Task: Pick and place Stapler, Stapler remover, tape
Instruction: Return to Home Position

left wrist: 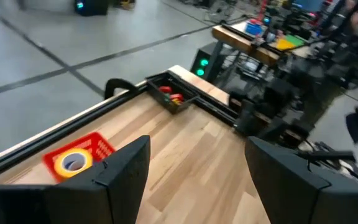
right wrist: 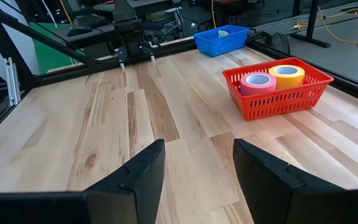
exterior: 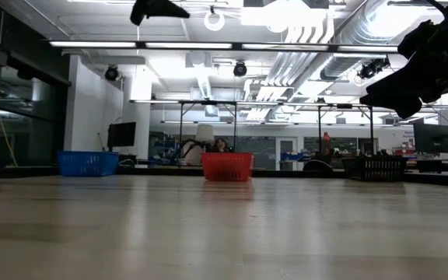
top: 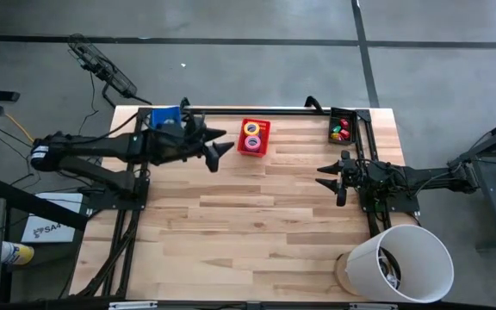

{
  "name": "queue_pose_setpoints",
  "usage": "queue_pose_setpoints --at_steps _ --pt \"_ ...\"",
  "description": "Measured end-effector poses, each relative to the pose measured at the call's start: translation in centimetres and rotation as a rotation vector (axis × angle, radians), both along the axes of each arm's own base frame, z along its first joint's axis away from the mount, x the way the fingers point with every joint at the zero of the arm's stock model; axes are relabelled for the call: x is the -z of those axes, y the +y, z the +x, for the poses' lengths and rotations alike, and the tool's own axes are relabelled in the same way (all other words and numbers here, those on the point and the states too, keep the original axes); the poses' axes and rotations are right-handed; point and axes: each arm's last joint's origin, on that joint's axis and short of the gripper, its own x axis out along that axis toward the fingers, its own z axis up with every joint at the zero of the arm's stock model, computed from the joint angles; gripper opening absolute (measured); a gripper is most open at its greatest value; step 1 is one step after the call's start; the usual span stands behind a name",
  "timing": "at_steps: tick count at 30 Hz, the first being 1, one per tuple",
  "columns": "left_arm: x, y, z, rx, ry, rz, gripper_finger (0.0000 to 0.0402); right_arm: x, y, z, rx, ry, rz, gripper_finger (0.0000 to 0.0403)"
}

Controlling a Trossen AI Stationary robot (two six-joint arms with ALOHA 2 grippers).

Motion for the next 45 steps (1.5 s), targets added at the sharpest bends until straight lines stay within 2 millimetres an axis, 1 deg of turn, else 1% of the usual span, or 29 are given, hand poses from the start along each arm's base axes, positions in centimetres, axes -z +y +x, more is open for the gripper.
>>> queue_pose_setpoints --at_steps 6,7,11,16,20,26,31,36,41,45 --pt "0.0 -1.5 0.1 0.117 0.005 0.007 0.0259 0.0 0.0 0.0 0.0 0.0 0.0 0.0181" --pt "-0.2 -1.5 -0.3 0.131 -0.006 0.0 0.0259 0.0 0.0 0.0 0.0 0.0 0.0 0.0181" --pt "-0.6 -1.4 -3.4 0.146 -0.063 0.025 0.0259 0.0 0.0 0.0 0.0 -0.001 0.0 0.0181" --pt "2.1 -1.3 -7.4 0.161 -0.045 0.032 0.0259 0.0 0.0 0.0 0.0 0.002 0.0 0.0181" --pt "4.5 -1.4 -10.5 0.216 -0.076 0.025 0.0259 0.0 0.0 0.1 0.0 0.006 0.0 0.0181" --pt "8.2 -1.7 -13.4 0.335 -0.104 0.035 0.0259 0.0 0.0 0.1 0.0 0.01 0.0 0.0181" --pt "10.7 -1.7 -15.0 0.374 -0.15 0.035 0.0259 0.0 0.0 0.1 0.0 0.01 0.0 0.0181" --pt "13.0 -1.8 -16.1 0.406 -0.197 0.039 0.0259 0.0 0.0 0.1 0.0 0.01 -0.001 0.0181" --pt "15.1 -1.8 -16.5 0.409 -0.206 0.04 0.0259 0.0 0.0 0.1 0.0 0.01 -0.001 0.0181" --pt "15.8 -2.0 -16.3 0.473 -0.169 0.023 0.0259 0.1 0.0 0.1 0.0 0.011 0.0 0.0181"
